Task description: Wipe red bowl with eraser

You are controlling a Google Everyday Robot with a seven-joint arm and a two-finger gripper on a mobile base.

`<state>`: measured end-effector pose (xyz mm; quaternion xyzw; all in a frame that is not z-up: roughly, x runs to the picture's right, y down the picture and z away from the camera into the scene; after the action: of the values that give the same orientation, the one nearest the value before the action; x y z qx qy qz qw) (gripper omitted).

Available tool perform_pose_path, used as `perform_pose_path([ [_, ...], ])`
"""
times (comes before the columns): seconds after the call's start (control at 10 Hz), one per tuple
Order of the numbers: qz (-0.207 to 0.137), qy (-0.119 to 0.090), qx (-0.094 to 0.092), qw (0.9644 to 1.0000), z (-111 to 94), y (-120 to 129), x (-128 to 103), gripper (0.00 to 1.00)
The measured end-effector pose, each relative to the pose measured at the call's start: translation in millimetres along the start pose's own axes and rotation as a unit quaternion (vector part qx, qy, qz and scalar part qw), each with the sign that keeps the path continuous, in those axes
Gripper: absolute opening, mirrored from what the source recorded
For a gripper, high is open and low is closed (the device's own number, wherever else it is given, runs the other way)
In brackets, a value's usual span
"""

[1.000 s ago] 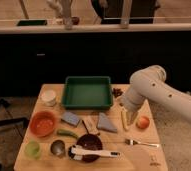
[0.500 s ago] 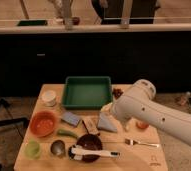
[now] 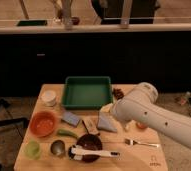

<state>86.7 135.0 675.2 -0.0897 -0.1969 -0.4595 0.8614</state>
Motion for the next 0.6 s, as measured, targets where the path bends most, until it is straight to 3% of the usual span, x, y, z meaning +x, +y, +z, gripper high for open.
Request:
perform_pose_path([
  [0.1, -0.034, 0.004, 0.016, 0.9993, 3.7, -9.3, -3.4, 0.80],
  [0.2, -0.063, 0.004, 0.019, 0.9978, 8.7, -22.6, -9.2, 0.80],
  [0.4, -0.135, 0.008, 0.012, 0.9907, 25.0, -54.4, -21.3, 0.80],
  [0.6, -0.191, 0.007, 0.004, 0.9815, 43.9, -74.9, -28.8, 0.80],
])
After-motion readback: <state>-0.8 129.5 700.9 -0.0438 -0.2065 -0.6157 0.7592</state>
